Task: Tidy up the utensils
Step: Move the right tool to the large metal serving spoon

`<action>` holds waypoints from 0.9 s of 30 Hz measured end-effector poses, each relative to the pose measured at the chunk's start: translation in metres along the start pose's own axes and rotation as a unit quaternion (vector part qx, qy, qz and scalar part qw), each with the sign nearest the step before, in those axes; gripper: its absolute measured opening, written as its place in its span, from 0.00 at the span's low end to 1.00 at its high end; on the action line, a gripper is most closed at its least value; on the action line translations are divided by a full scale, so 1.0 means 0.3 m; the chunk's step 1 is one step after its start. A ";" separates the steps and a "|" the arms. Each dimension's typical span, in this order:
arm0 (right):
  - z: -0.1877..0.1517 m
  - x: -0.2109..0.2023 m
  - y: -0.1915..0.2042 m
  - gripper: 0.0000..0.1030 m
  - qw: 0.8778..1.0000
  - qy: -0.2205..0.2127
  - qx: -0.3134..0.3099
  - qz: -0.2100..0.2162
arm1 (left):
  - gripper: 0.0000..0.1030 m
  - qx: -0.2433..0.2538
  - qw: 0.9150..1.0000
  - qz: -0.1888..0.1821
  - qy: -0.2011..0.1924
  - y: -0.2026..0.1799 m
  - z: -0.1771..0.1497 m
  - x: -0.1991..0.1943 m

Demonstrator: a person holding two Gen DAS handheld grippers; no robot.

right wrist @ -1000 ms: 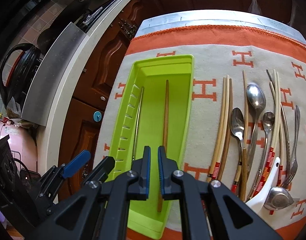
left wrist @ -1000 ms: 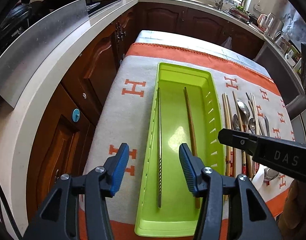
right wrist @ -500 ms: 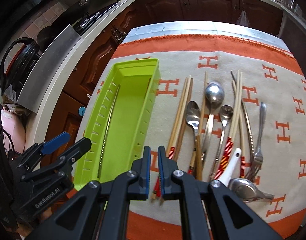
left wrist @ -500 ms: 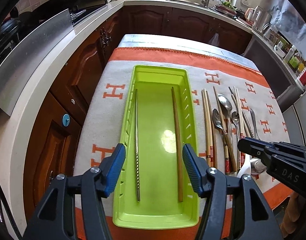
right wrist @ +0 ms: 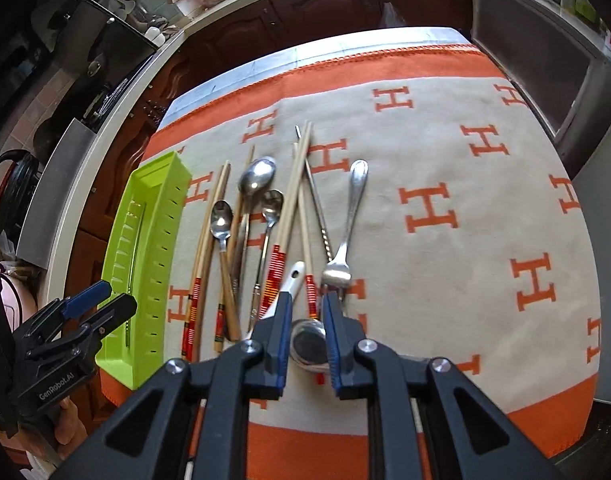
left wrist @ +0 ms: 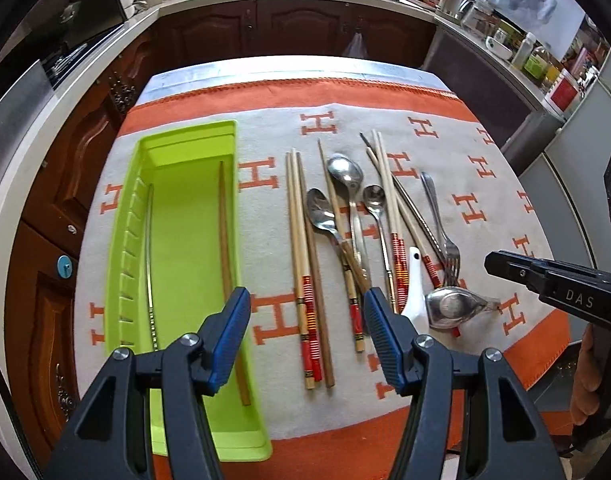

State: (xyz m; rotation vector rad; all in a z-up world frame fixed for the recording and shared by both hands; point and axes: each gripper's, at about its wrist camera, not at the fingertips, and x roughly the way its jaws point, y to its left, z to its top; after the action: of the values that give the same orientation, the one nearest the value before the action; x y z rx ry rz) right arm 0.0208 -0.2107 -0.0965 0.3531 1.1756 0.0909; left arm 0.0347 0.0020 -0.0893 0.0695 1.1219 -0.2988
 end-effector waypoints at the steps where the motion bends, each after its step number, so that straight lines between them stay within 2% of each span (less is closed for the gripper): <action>1: -0.006 0.006 -0.016 0.15 1.000 0.004 -0.001 0.002 | 0.56 0.004 1.000 -0.005 0.005 -0.018 0.002 0.011; 9: -0.030 0.103 -0.079 0.16 0.996 0.045 -0.063 0.052 | 0.56 0.014 0.999 -0.012 0.028 -0.082 0.005 0.058; 13: -0.035 0.138 -0.096 0.29 0.993 0.058 -0.080 0.069 | 0.56 0.013 0.999 -0.009 0.029 -0.084 0.007 0.063; 17: -0.044 0.154 -0.092 0.31 0.988 0.076 -0.100 0.092 | 0.56 0.014 0.999 -0.008 0.035 -0.093 0.010 0.077; 21: -0.074 0.146 -0.050 0.32 0.981 0.086 -0.153 0.088 | 0.56 0.017 0.999 -0.011 0.037 -0.107 0.011 0.084; 27: -0.120 0.135 0.009 0.30 0.970 0.087 -0.221 0.058 | 0.56 0.021 0.999 -0.014 0.033 -0.121 0.012 0.077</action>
State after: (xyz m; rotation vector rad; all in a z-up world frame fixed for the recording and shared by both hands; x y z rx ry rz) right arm 0.0040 -0.1899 -0.1436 0.0180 1.2691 0.4870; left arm 0.0373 -0.0380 -0.1051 0.1026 1.1832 -0.3475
